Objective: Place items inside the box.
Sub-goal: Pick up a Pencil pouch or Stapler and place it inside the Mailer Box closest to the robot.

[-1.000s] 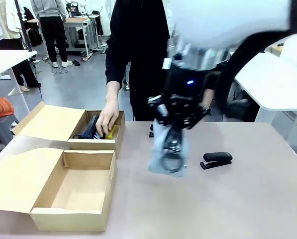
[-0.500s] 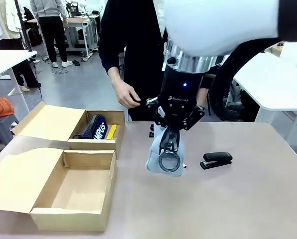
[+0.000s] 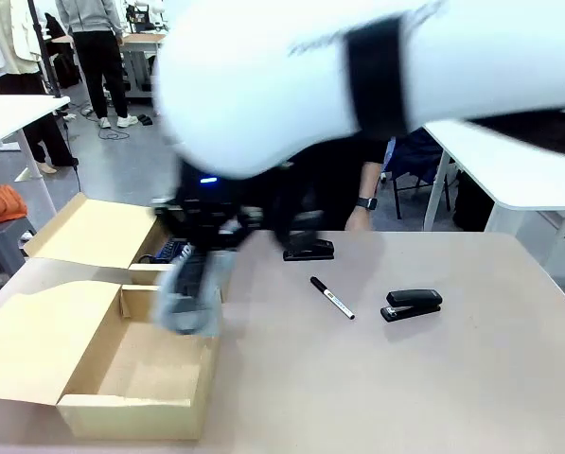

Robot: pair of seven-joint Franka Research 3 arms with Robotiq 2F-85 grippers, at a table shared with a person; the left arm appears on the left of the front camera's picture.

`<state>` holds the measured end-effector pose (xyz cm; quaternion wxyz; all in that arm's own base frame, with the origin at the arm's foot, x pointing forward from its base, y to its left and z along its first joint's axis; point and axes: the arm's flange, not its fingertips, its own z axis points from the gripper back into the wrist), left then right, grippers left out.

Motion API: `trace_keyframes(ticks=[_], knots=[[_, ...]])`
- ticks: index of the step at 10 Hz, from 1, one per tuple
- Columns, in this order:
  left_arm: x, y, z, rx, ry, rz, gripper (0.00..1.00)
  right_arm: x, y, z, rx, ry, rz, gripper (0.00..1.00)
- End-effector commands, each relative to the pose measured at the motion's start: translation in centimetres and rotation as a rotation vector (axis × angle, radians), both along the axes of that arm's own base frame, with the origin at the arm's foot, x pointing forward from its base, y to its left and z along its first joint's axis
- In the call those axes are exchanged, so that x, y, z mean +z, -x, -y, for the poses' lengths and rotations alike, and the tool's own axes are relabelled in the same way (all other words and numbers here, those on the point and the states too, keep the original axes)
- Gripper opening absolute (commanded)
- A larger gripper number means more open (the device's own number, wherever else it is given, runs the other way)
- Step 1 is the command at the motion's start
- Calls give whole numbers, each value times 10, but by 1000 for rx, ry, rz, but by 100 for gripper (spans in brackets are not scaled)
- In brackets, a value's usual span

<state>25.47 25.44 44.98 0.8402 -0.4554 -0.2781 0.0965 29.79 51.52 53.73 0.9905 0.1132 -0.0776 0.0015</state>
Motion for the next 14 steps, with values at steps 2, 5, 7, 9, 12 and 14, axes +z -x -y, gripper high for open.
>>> trace_keyframes(ticks=[2, 5, 7, 9, 12, 14], knots=[[1, 0, 0, -5, 9, 28, 100, -22, -12, -106, 57, 18, 113, 7], [1, 0, 0, -5, 9, 28, 100, -45, -7, -138, 90, 22, 76, 7], [1, 0, 0, -5, 9, 28, 100, -69, -10, -146, 81, 49, 13, 7], [1, 0, 0, -5, 9, 28, 100, -83, -10, -141, 85, 101, -15, 7], [1, 0, 0, -5, 9, 28, 100, -126, -18, -128, 109, 179, -94, 7], [1, 0, 0, -5, 9, 28, 100, -145, -25, -119, 99, 180, -155, 7]])
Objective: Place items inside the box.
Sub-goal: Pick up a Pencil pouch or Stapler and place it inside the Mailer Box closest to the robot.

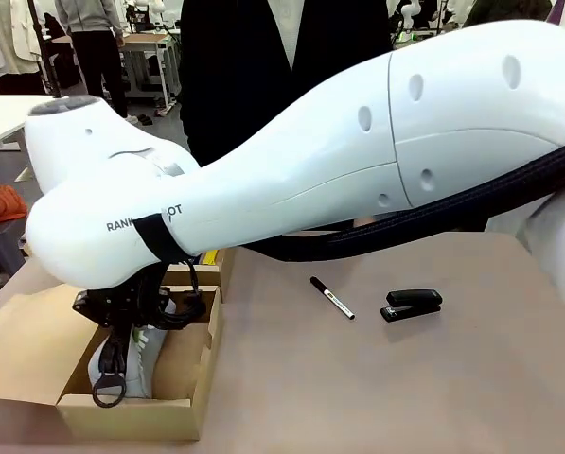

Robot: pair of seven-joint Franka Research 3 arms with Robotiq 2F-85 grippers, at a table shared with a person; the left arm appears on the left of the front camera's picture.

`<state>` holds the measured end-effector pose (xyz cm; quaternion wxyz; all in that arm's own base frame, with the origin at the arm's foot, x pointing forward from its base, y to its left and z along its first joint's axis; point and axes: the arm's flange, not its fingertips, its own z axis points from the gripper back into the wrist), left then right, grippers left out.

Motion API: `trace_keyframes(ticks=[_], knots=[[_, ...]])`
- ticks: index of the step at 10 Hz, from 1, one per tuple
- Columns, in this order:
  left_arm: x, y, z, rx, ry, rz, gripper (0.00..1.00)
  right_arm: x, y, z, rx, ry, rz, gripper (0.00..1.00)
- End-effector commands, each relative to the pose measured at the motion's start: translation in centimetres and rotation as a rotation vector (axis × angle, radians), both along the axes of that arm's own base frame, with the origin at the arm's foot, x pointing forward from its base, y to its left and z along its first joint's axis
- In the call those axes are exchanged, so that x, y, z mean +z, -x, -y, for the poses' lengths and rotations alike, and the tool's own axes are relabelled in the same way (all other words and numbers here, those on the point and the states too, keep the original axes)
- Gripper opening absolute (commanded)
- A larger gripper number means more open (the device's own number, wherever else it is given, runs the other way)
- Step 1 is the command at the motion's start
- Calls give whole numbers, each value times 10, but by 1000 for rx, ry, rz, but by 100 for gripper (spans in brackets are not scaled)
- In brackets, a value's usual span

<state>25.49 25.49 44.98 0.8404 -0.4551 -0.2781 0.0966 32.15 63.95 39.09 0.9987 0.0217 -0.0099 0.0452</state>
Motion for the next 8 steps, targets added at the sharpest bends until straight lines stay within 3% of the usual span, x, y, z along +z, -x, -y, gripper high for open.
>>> trace_keyframes(ticks=[1, 6, 7, 8], knots=[[1, 0, 1, -5, 10, 28, 100, -5, -3, 8, 6, -15, -36, 7], [1, 0, 1, -5, 10, 28, 100, -15, -6, 11, 23, -15, -64, 7], [1, 0, 1, -5, 10, 28, 100, -15, -7, 11, 22, -21, -68, 43], [1, 0, 1, -5, 10, 28, 100, -16, -7, 11, 22, -24, -65, 66]])
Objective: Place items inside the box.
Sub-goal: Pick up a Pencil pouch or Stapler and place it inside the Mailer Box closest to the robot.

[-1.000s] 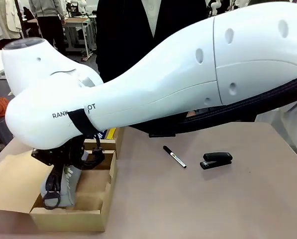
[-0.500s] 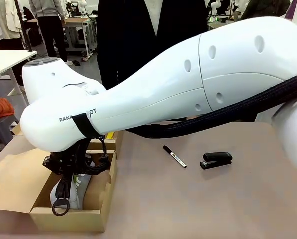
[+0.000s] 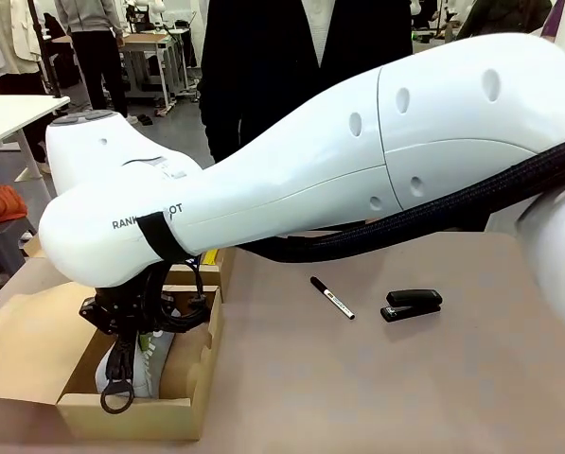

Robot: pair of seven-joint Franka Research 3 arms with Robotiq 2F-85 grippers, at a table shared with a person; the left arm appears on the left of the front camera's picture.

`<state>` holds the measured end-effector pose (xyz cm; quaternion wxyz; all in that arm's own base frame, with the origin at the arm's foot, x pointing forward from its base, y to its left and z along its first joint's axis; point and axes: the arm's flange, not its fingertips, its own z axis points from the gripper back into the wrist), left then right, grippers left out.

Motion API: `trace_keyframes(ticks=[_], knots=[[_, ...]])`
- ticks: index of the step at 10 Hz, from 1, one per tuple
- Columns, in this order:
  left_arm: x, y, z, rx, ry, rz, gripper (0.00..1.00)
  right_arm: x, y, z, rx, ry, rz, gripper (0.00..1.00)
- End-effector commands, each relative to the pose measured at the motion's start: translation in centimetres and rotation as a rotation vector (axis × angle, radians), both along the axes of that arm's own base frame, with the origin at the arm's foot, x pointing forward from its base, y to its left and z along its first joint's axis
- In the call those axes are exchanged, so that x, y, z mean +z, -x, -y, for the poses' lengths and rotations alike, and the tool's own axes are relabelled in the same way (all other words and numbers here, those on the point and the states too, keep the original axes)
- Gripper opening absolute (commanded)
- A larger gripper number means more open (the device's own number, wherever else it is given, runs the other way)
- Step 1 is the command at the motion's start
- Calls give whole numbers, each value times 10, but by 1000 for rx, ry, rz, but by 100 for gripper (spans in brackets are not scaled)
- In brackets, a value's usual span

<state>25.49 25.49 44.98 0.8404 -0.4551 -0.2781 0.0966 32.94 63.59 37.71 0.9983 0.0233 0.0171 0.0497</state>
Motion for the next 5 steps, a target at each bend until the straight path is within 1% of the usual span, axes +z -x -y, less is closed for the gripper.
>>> trace_keyframes(ticks=[1, 3, 4, 5], knots=[[1, 0, 1, -5, 10, 28, 100, -2, 1, 8, 7, -21, -4, 100], [1, 0, 1, -5, 10, 28, 100, -2, 1, 8, 2, -18, 3, 100], [1, 0, 1, -5, 10, 28, 100, -2, 1, 9, 0, -18, 5, 89], [1, 0, 1, -5, 10, 28, 100, -2, 0, 10, -3, -20, 6, 99]])
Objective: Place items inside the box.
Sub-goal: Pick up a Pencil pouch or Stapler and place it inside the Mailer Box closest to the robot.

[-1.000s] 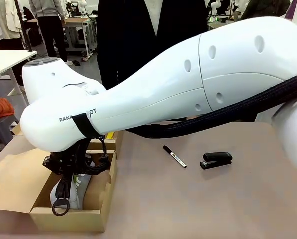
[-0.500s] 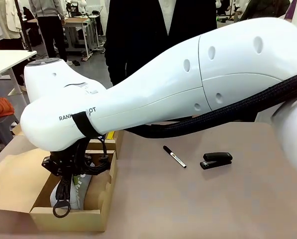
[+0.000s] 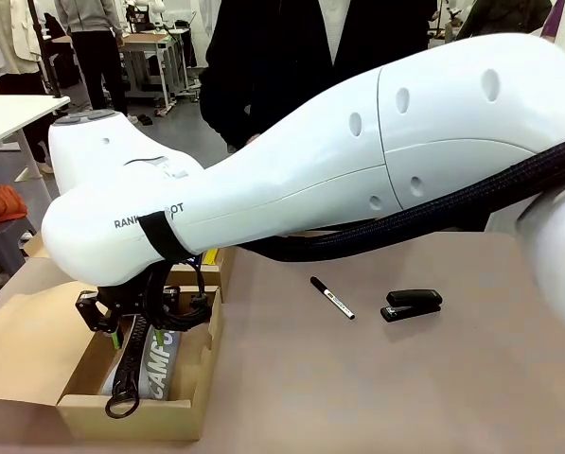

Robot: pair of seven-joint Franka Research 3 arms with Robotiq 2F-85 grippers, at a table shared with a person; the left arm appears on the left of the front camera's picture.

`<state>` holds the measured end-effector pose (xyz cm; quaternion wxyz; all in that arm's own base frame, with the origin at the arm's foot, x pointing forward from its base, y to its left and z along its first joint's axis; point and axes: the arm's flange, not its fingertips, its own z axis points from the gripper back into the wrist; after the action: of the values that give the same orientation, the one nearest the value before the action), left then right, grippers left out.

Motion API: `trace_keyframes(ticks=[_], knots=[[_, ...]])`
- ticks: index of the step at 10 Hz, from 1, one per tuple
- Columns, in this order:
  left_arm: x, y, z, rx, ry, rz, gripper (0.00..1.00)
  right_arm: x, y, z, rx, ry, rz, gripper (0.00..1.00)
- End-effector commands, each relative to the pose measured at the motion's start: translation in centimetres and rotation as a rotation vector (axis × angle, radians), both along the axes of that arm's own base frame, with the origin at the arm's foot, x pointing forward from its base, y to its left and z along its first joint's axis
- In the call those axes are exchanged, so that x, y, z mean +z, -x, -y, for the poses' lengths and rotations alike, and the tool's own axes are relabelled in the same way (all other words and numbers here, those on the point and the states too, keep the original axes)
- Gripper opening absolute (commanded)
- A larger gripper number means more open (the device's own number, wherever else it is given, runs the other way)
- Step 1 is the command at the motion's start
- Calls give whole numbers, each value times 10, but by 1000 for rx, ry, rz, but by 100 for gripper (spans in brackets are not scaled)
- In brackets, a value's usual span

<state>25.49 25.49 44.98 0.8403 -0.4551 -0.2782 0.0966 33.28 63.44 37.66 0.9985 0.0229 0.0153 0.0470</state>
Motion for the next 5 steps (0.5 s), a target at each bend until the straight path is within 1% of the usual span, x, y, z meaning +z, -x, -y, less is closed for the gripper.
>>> trace_keyframes(ticks=[1, 2, 3, 4, 5], knots=[[1, 0, 1, -5, 10, 28, 100, 0, 3, 9, 0, -23, 5, 100], [1, 0, 1, -5, 10, 28, 100, 1, 3, 10, -3, -27, -1, 100], [1, 0, 1, -5, 10, 28, 100, 4, 5, 11, 3, -33, -33, 100], [1, 0, 1, -5, 10, 28, 100, 6, 4, 13, 0, -10, -2, 100], [1, 0, 1, -5, 10, 28, 100, 6, 3, 14, -5, -19, 3, 100]])
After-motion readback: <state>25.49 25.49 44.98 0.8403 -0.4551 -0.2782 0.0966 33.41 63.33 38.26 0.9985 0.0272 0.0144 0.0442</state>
